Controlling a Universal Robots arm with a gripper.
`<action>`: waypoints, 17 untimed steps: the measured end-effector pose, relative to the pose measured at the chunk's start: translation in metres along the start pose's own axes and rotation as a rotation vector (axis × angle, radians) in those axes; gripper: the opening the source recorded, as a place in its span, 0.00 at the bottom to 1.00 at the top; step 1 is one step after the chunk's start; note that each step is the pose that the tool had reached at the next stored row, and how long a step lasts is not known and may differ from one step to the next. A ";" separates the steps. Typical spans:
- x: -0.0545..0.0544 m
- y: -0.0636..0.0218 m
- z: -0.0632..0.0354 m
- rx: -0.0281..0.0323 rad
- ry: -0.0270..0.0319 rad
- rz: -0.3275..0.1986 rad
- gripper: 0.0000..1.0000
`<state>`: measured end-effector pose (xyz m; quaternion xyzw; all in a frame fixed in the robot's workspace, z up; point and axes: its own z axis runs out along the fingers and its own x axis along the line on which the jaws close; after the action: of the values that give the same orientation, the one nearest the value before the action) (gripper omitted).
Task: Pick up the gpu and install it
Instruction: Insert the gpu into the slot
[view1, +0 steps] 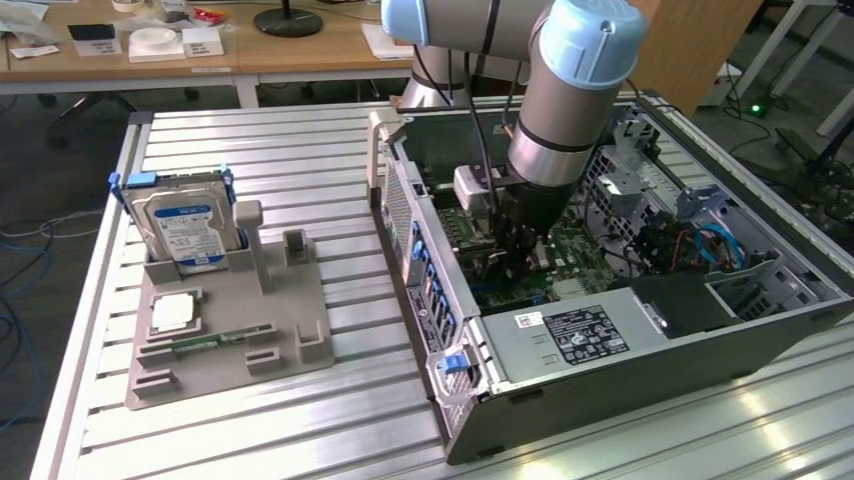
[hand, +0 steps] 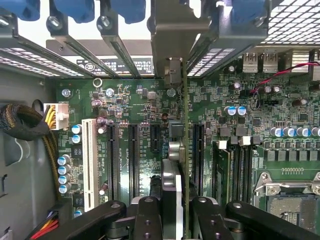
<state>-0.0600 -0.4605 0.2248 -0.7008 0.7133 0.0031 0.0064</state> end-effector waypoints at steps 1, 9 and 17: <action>0.000 0.0000 0.0000 0.0000 0.0000 0.000 0.28; -0.001 0.0000 0.0001 0.0000 0.0001 0.000 0.28; -0.002 0.0001 0.0006 0.0000 0.0001 0.000 0.28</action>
<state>-0.0600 -0.4584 0.2242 -0.7008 0.7134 0.0031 0.0064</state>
